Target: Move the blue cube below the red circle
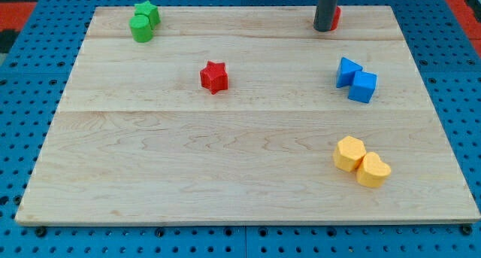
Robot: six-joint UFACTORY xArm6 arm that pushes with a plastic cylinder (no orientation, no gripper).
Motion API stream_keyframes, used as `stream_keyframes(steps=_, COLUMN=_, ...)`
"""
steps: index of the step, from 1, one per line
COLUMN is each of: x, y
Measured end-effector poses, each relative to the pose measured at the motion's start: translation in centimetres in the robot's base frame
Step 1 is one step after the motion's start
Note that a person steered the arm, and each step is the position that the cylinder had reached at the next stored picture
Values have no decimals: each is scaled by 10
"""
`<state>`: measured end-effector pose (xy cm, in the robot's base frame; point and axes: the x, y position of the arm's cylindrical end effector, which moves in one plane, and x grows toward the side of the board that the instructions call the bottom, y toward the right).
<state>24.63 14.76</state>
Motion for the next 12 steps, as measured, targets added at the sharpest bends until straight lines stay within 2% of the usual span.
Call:
stream_keyframes(steps=1, x=27, y=17)
stream_keyframes(steps=2, x=72, y=83)
stream_keyframes(steps=3, x=140, y=73)
stream_keyframes(steps=4, x=157, y=47)
stream_keyframes(steps=5, x=163, y=59)
stream_keyframes(steps=6, x=232, y=102)
stream_keyframes(steps=7, x=278, y=86)
stream_keyframes(steps=8, x=247, y=52)
stream_keyframes(steps=9, x=197, y=15)
stream_keyframes(steps=11, x=119, y=4)
stream_keyframes(steps=12, x=97, y=4)
